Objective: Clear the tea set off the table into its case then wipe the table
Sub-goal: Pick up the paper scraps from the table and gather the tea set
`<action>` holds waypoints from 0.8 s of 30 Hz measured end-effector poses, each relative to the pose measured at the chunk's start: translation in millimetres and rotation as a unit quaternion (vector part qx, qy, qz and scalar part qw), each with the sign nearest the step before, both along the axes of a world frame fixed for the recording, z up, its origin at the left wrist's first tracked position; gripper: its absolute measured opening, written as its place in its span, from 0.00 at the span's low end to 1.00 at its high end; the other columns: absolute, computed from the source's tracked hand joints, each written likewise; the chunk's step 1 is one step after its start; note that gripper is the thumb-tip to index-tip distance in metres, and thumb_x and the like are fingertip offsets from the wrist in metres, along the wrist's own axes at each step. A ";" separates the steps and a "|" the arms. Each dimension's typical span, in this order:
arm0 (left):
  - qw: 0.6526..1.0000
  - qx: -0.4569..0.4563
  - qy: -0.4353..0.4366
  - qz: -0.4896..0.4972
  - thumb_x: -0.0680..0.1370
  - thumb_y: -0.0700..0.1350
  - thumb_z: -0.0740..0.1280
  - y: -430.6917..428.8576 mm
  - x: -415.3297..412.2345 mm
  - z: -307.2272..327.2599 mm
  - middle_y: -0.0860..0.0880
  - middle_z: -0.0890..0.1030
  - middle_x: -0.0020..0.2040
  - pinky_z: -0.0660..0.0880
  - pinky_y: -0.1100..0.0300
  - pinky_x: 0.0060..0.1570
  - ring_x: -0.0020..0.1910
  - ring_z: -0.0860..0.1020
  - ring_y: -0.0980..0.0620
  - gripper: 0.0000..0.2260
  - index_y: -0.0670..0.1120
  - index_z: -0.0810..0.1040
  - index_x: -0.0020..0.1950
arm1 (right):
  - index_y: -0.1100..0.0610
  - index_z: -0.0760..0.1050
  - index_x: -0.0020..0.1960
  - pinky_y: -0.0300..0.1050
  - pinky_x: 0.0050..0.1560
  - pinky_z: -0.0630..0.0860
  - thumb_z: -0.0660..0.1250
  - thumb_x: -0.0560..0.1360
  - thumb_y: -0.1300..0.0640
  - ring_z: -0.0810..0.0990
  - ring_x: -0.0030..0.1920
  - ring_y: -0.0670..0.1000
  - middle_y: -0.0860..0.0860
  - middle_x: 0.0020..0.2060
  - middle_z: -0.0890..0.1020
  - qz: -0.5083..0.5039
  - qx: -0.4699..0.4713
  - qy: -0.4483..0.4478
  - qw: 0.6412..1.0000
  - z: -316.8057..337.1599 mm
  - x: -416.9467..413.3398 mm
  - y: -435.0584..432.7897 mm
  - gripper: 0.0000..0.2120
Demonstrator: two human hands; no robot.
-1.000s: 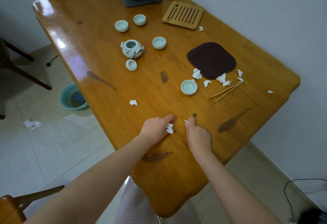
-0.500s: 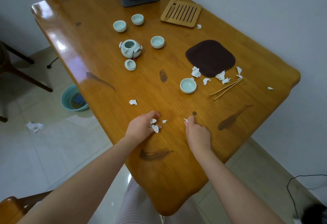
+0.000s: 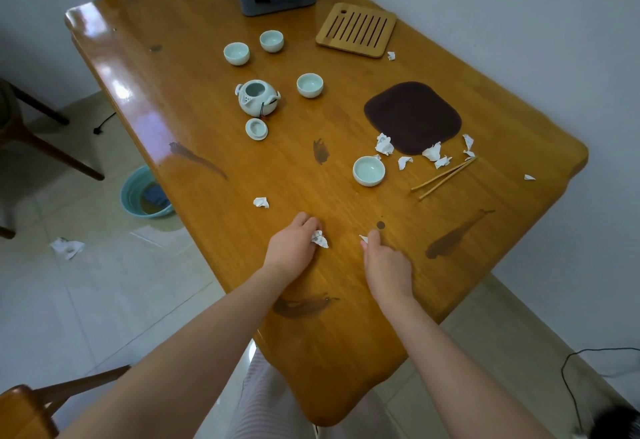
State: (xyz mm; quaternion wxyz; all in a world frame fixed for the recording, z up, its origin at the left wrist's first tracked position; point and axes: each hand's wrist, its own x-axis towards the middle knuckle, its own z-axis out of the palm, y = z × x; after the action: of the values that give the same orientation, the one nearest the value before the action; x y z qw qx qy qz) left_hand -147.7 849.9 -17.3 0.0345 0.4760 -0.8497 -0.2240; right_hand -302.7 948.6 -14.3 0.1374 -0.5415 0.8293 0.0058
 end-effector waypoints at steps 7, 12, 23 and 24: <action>0.946 0.118 0.173 0.246 0.78 0.41 0.66 -36.1 37.9 24.4 0.50 0.77 0.41 0.69 0.60 0.32 0.38 0.74 0.53 0.03 0.48 0.73 0.47 | 0.56 0.66 0.60 0.40 0.29 0.70 0.47 0.84 0.49 0.73 0.30 0.47 0.48 0.33 0.75 0.003 -0.011 0.007 1.000 0.0 -0.5 0.3 0.14; 0.960 0.074 0.059 0.263 0.80 0.40 0.57 -66.1 55.0 33.9 0.48 0.77 0.42 0.70 0.54 0.32 0.35 0.75 0.50 0.11 0.47 0.73 0.60 | 0.56 0.67 0.60 0.38 0.23 0.60 0.50 0.84 0.50 0.72 0.28 0.47 0.49 0.35 0.80 0.003 -0.023 0.005 1.000 -3.9 -0.7 0.7 0.13; 0.971 0.094 -0.120 0.182 0.78 0.41 0.57 -75.9 46.1 28.4 0.45 0.75 0.38 0.66 0.58 0.24 0.31 0.74 0.49 0.14 0.48 0.61 0.63 | 0.57 0.68 0.62 0.38 0.25 0.63 0.52 0.84 0.50 0.72 0.28 0.47 0.50 0.35 0.80 0.006 -0.029 0.004 1.000 -5.4 -1.6 1.2 0.14; 0.971 0.095 -0.122 0.183 0.77 0.42 0.58 -76.1 46.1 28.6 0.45 0.75 0.38 0.66 0.58 0.24 0.31 0.74 0.49 0.14 0.48 0.61 0.62 | 0.57 0.68 0.62 0.39 0.25 0.64 0.52 0.84 0.51 0.72 0.28 0.47 0.50 0.35 0.81 0.006 -0.028 0.005 1.000 -6.0 -1.5 1.0 0.14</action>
State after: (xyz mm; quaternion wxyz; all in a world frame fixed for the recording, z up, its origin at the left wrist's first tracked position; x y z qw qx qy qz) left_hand -101.6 773.8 11.3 -0.0744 0.6478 -0.7211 -0.2341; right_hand -304.2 949.6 -20.3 0.1177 -0.5502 0.8266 -0.0140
